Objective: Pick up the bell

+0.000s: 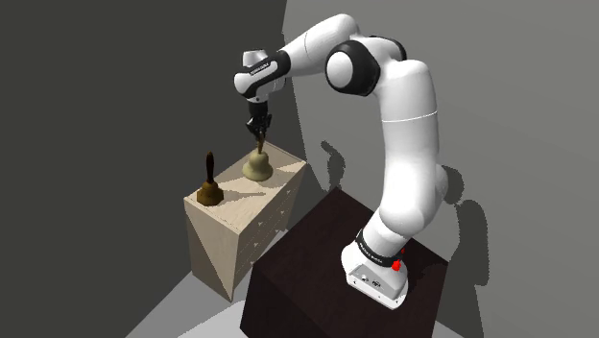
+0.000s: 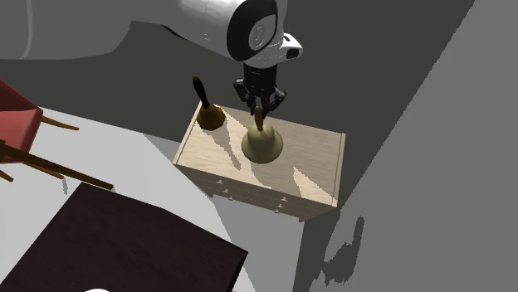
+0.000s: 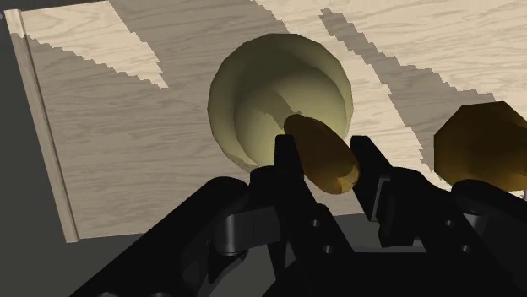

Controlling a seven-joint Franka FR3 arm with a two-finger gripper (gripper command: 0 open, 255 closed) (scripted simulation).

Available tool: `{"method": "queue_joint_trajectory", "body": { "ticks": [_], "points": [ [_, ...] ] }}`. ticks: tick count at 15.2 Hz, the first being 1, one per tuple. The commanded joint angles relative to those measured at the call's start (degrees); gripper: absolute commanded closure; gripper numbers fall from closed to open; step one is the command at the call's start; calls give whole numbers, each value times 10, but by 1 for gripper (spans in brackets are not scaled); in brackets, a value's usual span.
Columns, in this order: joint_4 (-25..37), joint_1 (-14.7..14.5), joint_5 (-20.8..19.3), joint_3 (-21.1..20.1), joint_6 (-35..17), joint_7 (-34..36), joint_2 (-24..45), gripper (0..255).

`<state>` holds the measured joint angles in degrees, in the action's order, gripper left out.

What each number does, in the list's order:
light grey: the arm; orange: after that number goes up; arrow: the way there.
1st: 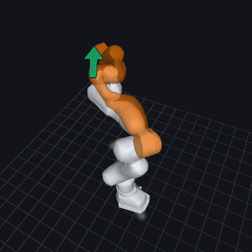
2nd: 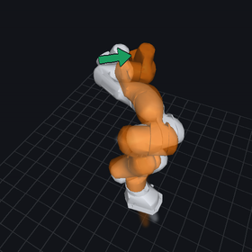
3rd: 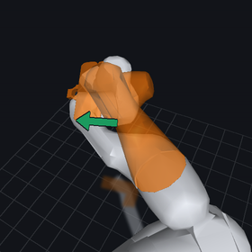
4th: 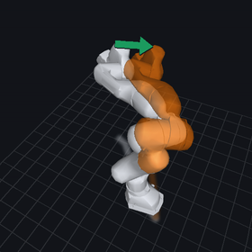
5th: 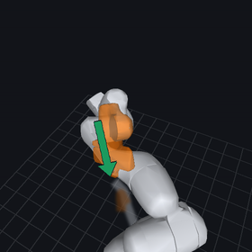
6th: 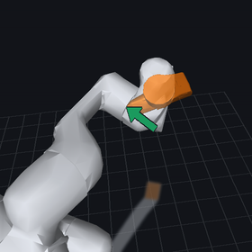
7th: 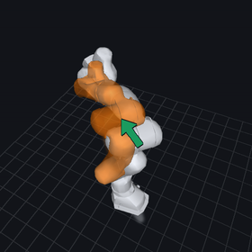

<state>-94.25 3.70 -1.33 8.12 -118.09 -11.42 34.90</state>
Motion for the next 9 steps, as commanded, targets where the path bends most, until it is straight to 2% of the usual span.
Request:
{"method": "queue_joint_trajectory", "body": {
  "ticks": [1,9],
  "points": [
    [1,-1,-1,1,11,0,-11,255],
    [11,-2,-3,2,46,-2,-36,255]
  ]
}}
